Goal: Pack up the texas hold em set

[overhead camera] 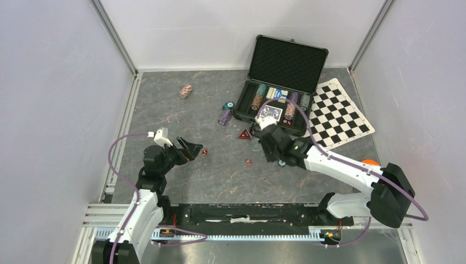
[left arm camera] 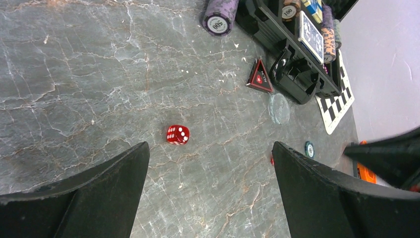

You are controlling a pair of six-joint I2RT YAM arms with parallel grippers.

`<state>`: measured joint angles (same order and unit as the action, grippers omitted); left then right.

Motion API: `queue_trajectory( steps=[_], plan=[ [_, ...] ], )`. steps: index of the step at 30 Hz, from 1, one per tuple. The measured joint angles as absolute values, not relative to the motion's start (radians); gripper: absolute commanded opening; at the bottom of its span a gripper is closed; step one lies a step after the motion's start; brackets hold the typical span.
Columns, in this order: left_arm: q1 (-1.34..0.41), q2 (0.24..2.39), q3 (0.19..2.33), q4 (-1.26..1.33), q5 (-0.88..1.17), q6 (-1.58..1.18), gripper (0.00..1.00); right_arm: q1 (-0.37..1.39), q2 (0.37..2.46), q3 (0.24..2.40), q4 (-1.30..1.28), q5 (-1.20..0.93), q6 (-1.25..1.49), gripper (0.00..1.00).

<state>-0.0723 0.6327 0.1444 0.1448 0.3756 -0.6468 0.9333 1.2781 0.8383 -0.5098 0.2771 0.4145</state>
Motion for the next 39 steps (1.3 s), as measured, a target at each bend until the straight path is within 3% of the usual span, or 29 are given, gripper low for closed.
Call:
queue_trajectory(
  steps=[2, 6, 10, 20, 31, 39],
  plan=[
    [-0.072, 0.644, 0.144, 0.145, 0.376, -0.647, 1.00, 0.829, 1.276, 0.875, -0.510, 0.287, 0.374, 0.15],
    [-0.072, 0.670, 0.145, 0.146, 0.376, -0.647, 1.00, 0.668, 1.278, 0.934, -0.492, 0.278, 0.325, 0.53],
    [-0.089, 0.705, 0.165, 0.142, 0.363, -0.647, 1.00, 0.642, 1.284, 0.918, -0.432, 0.138, 0.284, 0.62],
    [-0.389, 0.888, 0.324, 0.124, 0.122, -0.636, 1.00, 0.821, 1.495, 0.933, -0.359, 0.041, 0.264, 0.60],
    [-0.395, 1.117, 0.492, 0.099, 0.008, -0.631, 1.00, 0.841, 1.740, 1.122, -0.314, 0.129, 0.269, 0.54],
    [-0.395, 0.980, 0.519, 0.038, -0.178, -0.633, 1.00, 0.841, 1.853, 1.210, -0.305, 0.160, 0.283, 0.49]
  ],
)
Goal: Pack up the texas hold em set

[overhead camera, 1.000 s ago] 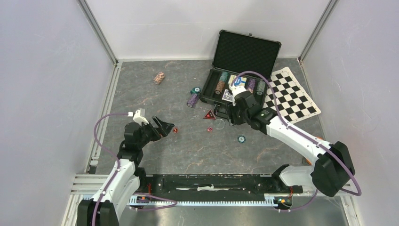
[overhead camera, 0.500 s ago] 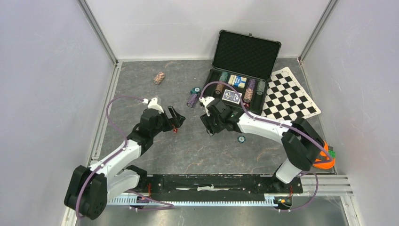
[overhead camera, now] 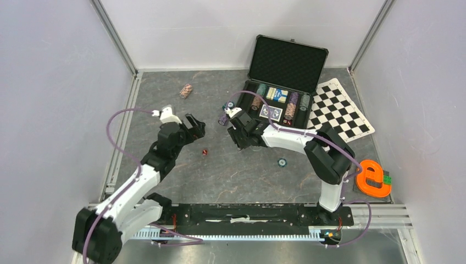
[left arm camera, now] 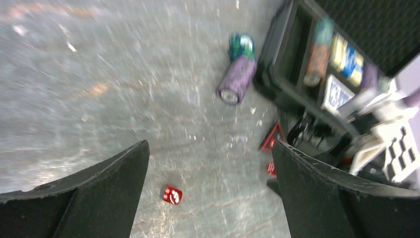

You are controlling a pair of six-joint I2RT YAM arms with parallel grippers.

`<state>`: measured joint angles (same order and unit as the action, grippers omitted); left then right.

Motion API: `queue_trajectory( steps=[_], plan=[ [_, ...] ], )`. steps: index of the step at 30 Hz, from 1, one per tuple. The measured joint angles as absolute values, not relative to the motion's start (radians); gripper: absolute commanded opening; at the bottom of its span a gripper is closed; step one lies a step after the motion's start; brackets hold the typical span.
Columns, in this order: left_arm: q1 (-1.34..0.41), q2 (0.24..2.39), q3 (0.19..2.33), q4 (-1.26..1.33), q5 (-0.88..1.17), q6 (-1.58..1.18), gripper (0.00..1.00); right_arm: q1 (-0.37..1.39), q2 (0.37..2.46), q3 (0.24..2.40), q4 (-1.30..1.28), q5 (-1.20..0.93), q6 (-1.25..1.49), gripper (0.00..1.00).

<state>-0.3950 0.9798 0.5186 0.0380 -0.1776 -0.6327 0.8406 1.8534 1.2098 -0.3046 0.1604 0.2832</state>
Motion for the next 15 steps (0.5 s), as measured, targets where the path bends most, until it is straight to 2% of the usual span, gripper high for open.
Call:
queue_trajectory(
  steps=[6, 10, 15],
  plan=[
    [-0.395, 0.728, 0.575, -0.105, -0.410, -0.644, 1.00, 0.841, 1.883, 1.215, -0.308, 0.189, 0.291, 0.44],
    [-0.395, 0.704, 0.688, -0.221, -0.504, -0.652, 1.00, 0.836, 1.897, 1.216, -0.308, 0.201, 0.290, 0.33],
    [-0.394, 0.715, 0.725, -0.287, -0.522, -0.651, 1.00, 0.829, 1.915, 1.221, -0.313, 0.201, 0.291, 0.29]
  ],
)
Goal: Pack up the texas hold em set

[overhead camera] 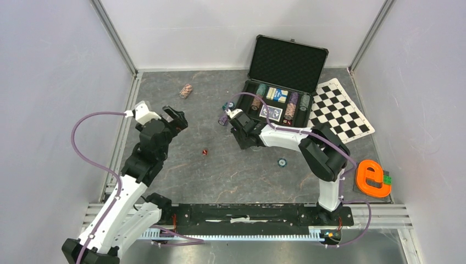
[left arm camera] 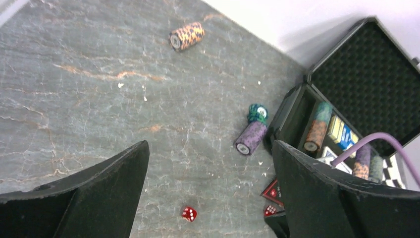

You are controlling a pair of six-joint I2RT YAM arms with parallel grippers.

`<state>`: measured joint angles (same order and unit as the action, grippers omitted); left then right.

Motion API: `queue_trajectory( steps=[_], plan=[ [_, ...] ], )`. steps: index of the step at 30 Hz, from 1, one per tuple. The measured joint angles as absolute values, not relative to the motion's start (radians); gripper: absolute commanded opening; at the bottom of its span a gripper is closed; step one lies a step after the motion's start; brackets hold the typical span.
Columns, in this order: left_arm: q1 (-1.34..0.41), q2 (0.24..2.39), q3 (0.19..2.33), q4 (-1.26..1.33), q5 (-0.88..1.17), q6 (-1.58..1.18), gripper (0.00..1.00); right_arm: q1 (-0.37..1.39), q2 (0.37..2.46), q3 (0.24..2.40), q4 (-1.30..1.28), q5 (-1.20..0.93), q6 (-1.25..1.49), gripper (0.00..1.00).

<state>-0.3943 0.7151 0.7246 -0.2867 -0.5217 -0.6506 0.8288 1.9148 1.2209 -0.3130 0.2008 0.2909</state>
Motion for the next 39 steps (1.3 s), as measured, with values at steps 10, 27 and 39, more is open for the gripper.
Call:
queue_trajectory(
  steps=[10, 27, 39],
  plan=[
    [-0.395, 0.889, 0.660, -0.200, -0.316, -0.650, 1.00, 0.755, 1.861, 1.227, -0.328, 0.163, 0.280, 0.28],
    [-0.394, 1.113, 0.662, -0.082, -0.201, -0.620, 1.00, 0.743, 1.872, 1.277, -0.323, 0.077, 0.270, 0.50],
    [-0.394, 1.106, 0.662, -0.051, -0.202, -0.604, 1.00, 0.779, 1.949, 1.277, -0.319, 0.046, 0.292, 0.26]
  ],
)
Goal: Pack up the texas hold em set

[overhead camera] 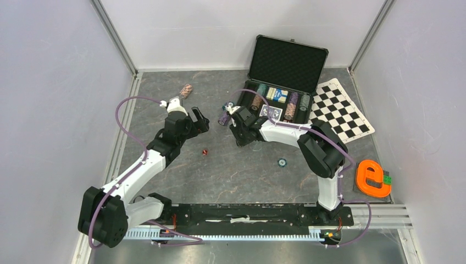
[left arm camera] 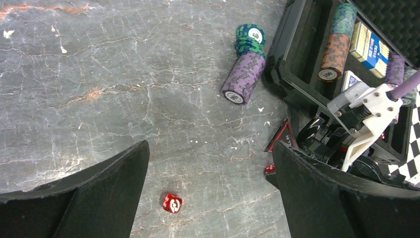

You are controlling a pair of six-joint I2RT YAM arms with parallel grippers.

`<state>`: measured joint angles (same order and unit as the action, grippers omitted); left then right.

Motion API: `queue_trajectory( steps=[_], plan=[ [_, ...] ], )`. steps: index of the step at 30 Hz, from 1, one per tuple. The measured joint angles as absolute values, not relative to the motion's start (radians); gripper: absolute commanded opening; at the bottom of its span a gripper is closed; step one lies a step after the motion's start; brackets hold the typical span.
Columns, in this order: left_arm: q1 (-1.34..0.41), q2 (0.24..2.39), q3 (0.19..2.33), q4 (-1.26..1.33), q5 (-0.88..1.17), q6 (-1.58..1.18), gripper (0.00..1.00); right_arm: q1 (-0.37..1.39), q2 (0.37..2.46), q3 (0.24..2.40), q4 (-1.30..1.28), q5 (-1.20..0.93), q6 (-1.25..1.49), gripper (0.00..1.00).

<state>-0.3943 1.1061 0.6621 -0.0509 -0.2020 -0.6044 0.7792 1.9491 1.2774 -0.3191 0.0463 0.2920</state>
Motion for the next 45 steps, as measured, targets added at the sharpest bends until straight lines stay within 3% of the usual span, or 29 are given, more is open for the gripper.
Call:
queue_trajectory(
  steps=[9, 15, 30, 32, 36, 38, 45],
  plan=[
    [-0.394, 1.150, 0.667, -0.015, -0.164, -0.558, 1.00, 0.761, 1.941, 1.332, -0.332, 0.053, 0.290, 0.20],
    [-0.394, 1.242, 0.706, 0.002, -0.098, -0.494, 1.00, 0.652, 1.930, 1.411, -0.341, 0.049, 0.282, 0.19],
    [-0.402, 1.480, 0.850, -0.003, -0.052, -0.410, 1.00, 0.545, 1.970, 1.532, -0.359, 0.057, 0.282, 0.25],
    [-0.402, 1.492, 0.864, -0.007, -0.052, -0.399, 1.00, 0.543, 1.982, 1.541, -0.365, 0.065, 0.281, 0.28],
    [-0.403, 1.525, 0.899, -0.006, -0.053, -0.390, 1.00, 0.541, 1.998, 1.556, -0.384, 0.073, 0.280, 0.54],
    [-0.406, 1.546, 0.918, -0.015, -0.054, -0.381, 1.00, 0.541, 1.998, 1.558, -0.386, 0.077, 0.273, 0.60],
    [-0.393, 1.584, 0.979, -0.062, -0.075, -0.364, 1.00, 0.541, 1.972, 1.531, -0.374, 0.072, 0.254, 0.62]
  ],
)
